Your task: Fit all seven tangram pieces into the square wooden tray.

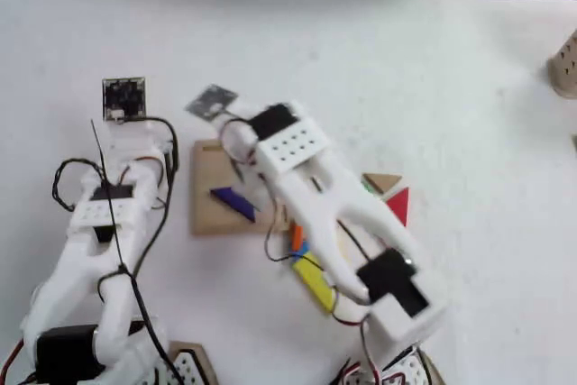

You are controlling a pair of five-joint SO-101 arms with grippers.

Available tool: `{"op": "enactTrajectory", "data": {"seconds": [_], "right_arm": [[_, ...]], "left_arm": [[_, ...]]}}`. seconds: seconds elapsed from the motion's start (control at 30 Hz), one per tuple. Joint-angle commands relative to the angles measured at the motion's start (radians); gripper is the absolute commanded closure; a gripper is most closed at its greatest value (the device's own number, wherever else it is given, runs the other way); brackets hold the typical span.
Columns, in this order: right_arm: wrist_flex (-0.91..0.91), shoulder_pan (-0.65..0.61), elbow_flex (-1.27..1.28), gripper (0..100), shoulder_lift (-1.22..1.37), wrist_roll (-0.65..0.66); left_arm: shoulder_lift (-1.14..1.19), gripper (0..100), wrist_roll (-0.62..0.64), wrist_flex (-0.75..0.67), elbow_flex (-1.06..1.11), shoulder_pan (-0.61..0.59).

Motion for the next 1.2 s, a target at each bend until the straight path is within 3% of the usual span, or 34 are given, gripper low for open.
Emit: {"op": "enactTrajectory", "data": {"seconds": [0.0, 0.07, 0.23, 0.37, 0.6, 0.67, 0.77, 0.93, 1.17], "right_arm": [[-0.09, 0.059, 0.169, 86.3, -0.147, -0.02], [-0.159, 0.084, 0.287, 93.5, -0.219, -0.018], [-0.242, 0.176, 0.549, 90.3, -0.44, -0.012], [-0.294, 0.285, 0.767, 90.9, -0.648, -0.011], [-0.348, 0.734, 1.039, 90.8, -1.029, -0.008], [-0.387, 0.796, 1.123, 91.0, -1.102, 0.072], [-0.449, 0.811, 1.249, 91.2, -1.158, 0.212], [-0.441, 0.814, 1.26, 91.2, -1.167, 0.215], [-0.455, 0.814, 1.264, 91.2, -1.167, 0.215]], "left_arm": [[-0.041, 83, -0.003, -0.021, -0.005, -0.004], [-0.041, 83, -0.003, -0.017, -0.003, -0.004], [-0.045, 83, -0.003, 0.032, -0.005, 0.012], [-0.05, 95, -0.011, 0.058, -0.005, 0.035], [-0.05, 98, -0.003, 0.068, -0.005, 0.042], [-0.051, 98, -0.002, 0.129, -0.015, 0.062], [-0.051, 98, -0.002, 0.301, -0.064, 0.134], [-0.051, 98, -0.002, 0.582, -0.153, 0.252], [-0.044, 98, -0.002, 0.611, -0.138, 0.441]]}}
